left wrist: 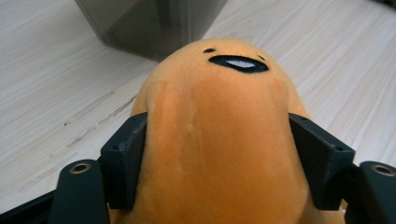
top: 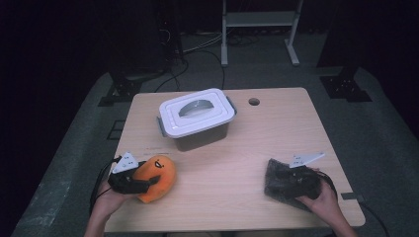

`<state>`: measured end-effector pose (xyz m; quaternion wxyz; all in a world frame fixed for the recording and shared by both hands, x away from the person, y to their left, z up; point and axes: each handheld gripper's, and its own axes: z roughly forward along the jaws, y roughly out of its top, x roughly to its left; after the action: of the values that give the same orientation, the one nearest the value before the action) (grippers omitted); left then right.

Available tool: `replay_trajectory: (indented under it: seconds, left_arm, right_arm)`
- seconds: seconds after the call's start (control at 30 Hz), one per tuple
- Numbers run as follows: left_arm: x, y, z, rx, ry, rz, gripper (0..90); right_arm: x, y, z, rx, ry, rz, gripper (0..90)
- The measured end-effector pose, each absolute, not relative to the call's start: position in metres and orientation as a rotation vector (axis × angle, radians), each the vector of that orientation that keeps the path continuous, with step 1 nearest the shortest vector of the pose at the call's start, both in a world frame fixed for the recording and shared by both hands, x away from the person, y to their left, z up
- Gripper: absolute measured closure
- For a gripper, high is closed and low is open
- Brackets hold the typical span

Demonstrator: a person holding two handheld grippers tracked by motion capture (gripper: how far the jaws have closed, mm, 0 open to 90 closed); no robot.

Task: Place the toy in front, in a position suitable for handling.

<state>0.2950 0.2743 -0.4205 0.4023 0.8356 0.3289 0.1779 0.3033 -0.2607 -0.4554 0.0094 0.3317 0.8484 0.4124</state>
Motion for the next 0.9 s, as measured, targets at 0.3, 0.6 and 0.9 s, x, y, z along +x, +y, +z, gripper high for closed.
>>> replay_trajectory:
  seconds: [0.3,0.6,0.9]
  left_arm:
    - [0.293,0.277,-0.417,2.082,0.818,0.452,37.2]
    - [0.291,0.28,-0.412,2.032,0.782,0.391,41.3]
    - [0.288,0.26,-0.397,2.023,0.677,0.35,41.0]
  right_arm:
    - [0.303,-0.261,-0.455,1.033,2.643,1.295,23.5]
    - [0.303,-0.261,-0.454,1.04,2.639,1.312,23.5]
    - [0.304,-0.266,-0.451,1.058,2.604,1.321,23.6]
